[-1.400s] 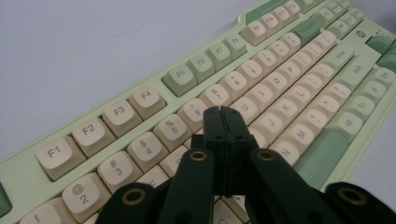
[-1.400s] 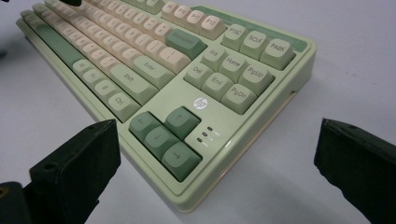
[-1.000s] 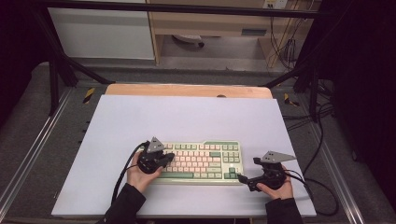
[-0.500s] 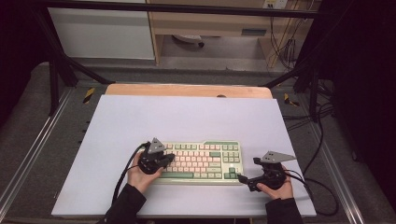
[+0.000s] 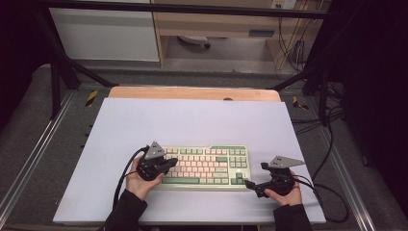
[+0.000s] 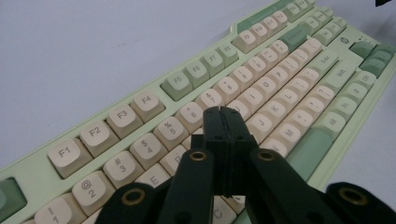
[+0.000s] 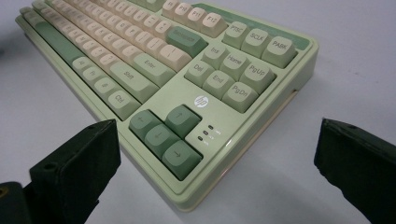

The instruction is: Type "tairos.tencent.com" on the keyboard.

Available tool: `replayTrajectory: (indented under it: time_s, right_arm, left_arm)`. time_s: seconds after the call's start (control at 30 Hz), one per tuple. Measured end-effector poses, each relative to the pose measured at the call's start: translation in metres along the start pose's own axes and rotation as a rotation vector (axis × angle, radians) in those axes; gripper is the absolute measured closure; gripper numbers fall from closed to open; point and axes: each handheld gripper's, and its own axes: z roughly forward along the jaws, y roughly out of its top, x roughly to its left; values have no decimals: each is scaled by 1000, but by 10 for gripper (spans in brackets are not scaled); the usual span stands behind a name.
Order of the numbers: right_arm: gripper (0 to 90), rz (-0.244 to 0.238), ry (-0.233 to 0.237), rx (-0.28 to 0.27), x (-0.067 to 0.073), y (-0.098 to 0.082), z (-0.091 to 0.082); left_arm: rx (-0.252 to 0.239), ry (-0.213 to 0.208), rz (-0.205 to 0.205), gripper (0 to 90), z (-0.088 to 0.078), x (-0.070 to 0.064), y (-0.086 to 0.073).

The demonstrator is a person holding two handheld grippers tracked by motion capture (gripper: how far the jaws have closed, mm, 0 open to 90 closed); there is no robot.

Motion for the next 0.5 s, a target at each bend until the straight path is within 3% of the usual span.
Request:
replayTrajectory:
  time_s: [0.5]
  right_arm:
    - [10,0,1,2,0,0,1]
  left_arm:
    - [4,15,-11,899,-23,11,-15]
